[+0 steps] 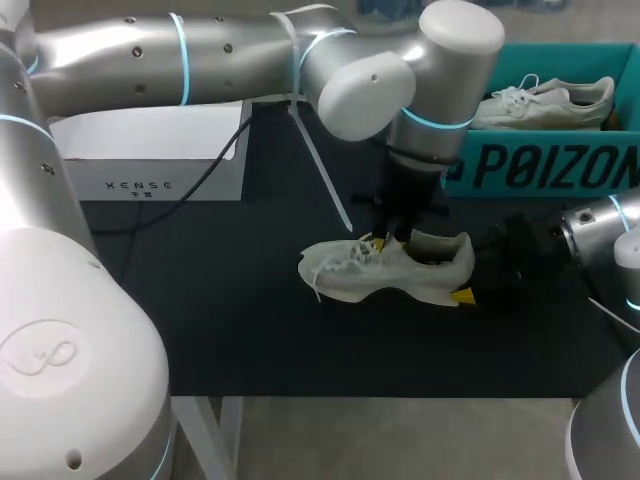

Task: Take the shoe out of the shoebox, open the shoe tongue, remove and reinsert the insole, then place the shoe into the shoebox

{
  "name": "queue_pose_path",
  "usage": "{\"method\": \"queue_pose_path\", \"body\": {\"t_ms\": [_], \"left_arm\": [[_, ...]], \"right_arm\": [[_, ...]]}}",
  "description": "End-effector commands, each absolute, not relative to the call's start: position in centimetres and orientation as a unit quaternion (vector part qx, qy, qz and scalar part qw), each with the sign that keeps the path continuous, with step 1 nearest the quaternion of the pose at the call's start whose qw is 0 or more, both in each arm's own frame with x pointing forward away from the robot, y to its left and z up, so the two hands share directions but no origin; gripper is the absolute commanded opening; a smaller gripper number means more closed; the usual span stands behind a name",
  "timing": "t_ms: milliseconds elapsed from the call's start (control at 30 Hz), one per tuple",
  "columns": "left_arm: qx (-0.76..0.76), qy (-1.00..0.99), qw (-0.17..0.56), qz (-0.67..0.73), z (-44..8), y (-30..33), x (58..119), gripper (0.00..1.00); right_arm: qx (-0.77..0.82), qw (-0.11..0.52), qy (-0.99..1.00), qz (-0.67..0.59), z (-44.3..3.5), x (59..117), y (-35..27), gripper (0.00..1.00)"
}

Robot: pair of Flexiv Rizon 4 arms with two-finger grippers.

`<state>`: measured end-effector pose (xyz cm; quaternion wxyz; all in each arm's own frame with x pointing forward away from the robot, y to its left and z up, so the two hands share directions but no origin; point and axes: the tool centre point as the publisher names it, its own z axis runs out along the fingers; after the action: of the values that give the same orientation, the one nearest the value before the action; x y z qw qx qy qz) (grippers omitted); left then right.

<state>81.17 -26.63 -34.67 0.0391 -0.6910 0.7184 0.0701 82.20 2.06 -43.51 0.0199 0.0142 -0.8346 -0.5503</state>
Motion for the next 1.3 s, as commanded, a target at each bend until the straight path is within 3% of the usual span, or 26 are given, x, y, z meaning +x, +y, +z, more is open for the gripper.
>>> {"method": "queue_pose_path", "body": {"t_ms": [33,467,700,800,833,867,900,933,1300], "left_arm": [[-0.692,0.717,0.04,0.069,-34.4,-26.4,81.1,0.0],[-0.713,0.697,0.05,0.055,-32.7,-22.7,81.1,0.0],[-0.729,0.681,0.044,0.061,-33.5,-20.5,81.5,0.11],[-0.732,0.677,0.039,0.067,-34.1,-20.1,81.6,0.24],[-0.733,0.676,0.037,0.069,-34.3,-20.0,81.7,0.34],[-0.733,0.676,0.036,0.069,-34.5,-19.9,81.7,0.47],[-0.733,0.675,0.034,0.071,-34.6,-19.9,81.7,0.87],[-0.733,0.675,0.031,0.071,-34.6,-19.9,81.7,1.0],[-0.71,0.703,0.017,0.028,-31.1,-20.7,82.4,1.0]], "right_arm": [[0.013,0.02,-0.836,-0.549,-44.1,82.3,2.2,0.0],[0.013,0.02,-0.836,-0.549,-44.1,82.3,2.2,0.0],[0.013,0.02,-0.836,-0.549,-44.1,82.3,2.2,0.0],[0.013,0.02,-0.836,-0.549,-44.1,82.3,2.2,0.0],[0.013,0.02,-0.836,-0.549,-44.1,82.3,2.2,0.0],[0.013,0.02,-0.836,-0.549,-44.1,82.3,2.2,0.0],[0.013,0.02,-0.836,-0.549,-44.1,82.3,2.2,0.0],[0.013,0.02,-0.836,-0.549,-44.1,82.3,2.2,0.0],[0.013,0.02,-0.836,-0.549,-44.1,82.3,2.2,0.0]]}}
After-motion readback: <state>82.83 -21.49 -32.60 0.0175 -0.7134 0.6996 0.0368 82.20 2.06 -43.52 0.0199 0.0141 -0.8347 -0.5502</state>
